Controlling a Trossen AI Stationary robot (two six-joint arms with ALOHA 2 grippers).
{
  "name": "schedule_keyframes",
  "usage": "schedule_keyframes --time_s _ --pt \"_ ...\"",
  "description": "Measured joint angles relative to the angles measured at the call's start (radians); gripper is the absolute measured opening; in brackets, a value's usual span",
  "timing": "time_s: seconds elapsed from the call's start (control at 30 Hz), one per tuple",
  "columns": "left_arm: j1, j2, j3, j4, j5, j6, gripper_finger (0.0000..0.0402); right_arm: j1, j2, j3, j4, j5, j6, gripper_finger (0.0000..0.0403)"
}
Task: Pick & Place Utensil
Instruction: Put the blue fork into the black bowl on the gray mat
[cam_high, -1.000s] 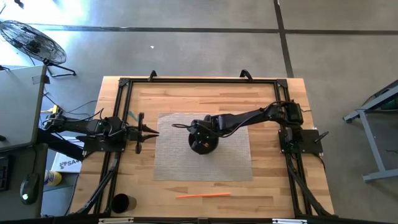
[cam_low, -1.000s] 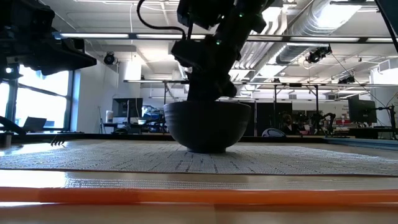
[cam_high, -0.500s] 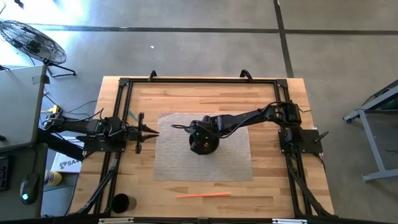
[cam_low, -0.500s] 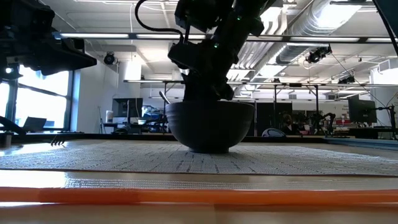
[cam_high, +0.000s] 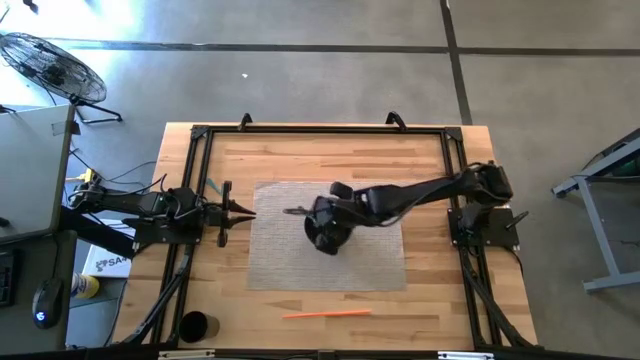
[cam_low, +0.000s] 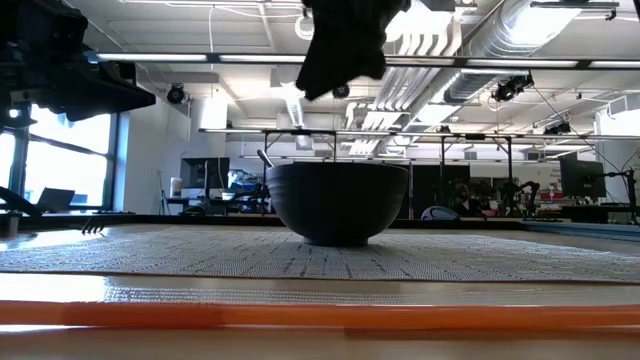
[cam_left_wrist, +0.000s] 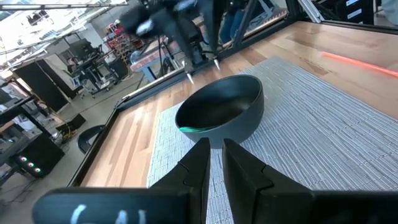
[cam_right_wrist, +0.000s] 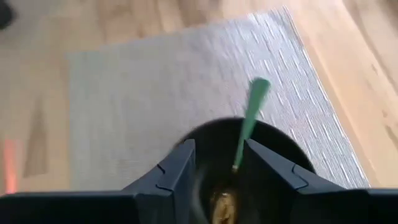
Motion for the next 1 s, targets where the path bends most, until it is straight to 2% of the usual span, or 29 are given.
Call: schedule_keyframes --time_s 0.23,0.4,0.47,0.7,0.77,0.9,1.0 --pt "0.0 0.0 0.0 0.016 0.002 0.008 0.004 0.118 -0.006 -0.002 0.028 0.076 -0.03 0.013" --pt "0.0 0.0 0.0 0.131 0.091 0.004 0.004 0.18 -0.007 -0.004 0.027 0.137 -0.02 0.0129" --pt "0.0 0.0 0.0 0.144 0.096 -0.001 0.004 0.196 -0.007 -0.004 0.027 0.143 -0.02 0.0129" --pt "0.0 0.0 0.0 0.224 0.167 -0.227 0.004 0.232 -0.007 -0.004 0.026 0.152 -0.014 0.0129" --pt "-0.001 0.0 0.0 0.223 0.099 -0.3 0.004 0.239 -0.007 -0.004 0.026 0.164 -0.015 0.0129" --pt "0.0 0.0 0.0 0.196 -0.225 -0.5 0.004 0.239 -0.007 -0.004 0.026 0.192 -0.017 0.0129" --pt "0.0 0.001 0.034 0.069 -0.37 -0.572 0.004 0.236 -0.007 -0.004 0.026 0.194 -0.018 0.0129"
